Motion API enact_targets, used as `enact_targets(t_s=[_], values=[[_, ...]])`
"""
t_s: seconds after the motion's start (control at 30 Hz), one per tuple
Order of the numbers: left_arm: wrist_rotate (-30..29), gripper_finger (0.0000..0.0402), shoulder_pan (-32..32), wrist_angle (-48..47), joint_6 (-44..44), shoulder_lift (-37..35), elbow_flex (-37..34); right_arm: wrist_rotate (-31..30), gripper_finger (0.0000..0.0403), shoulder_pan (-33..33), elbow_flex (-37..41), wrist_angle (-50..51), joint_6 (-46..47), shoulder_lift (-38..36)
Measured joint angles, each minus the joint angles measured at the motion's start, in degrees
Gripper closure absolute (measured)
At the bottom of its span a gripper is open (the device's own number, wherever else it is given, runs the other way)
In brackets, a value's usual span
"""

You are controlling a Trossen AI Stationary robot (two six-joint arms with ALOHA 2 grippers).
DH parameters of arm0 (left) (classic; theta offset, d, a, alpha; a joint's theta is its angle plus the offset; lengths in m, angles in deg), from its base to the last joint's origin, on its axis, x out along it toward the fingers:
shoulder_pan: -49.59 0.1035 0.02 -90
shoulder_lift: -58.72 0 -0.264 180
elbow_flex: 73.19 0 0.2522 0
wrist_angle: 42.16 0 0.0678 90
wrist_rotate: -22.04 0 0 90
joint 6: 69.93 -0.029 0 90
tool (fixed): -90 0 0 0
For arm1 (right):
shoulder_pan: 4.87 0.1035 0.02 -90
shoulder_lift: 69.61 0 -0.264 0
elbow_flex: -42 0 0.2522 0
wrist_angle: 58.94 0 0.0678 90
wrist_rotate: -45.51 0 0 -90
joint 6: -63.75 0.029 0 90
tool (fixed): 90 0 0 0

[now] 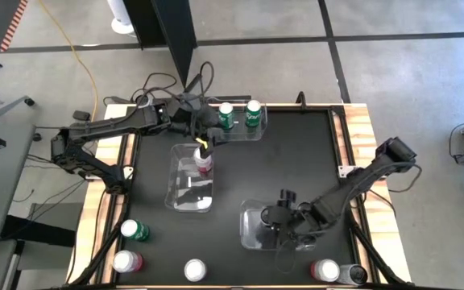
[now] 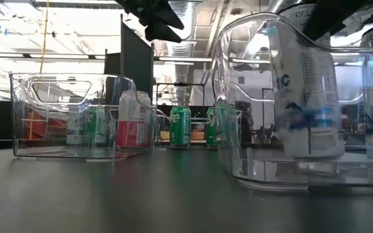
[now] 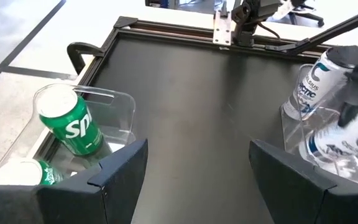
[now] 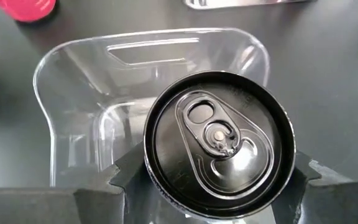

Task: Sort soda cans
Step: Put the white soda can into the bottom transparent bin

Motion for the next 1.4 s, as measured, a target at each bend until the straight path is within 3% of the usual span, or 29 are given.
enact_targets(t_s=[0.3, 0.83, 1.4], values=[[0.0, 0.0125, -4.3, 3.3, 0.3, 0.2, 0.0, -2.5, 0.0165, 0.3, 0.0, 3.2, 5.7, -0.3], [-5.1, 0.0125, -17.7, 9.9, 0.8, 8.8, -0.1, -4.7, 0.0165, 0.5, -0.1, 8.3, 14.4, -0.3], [-6.3, 0.0125, -20.7, 11.0, 1.0, 9.4, 0.0, -4.7, 0.0148, 0.5, -0.1, 9.9, 14.6, -0.3]])
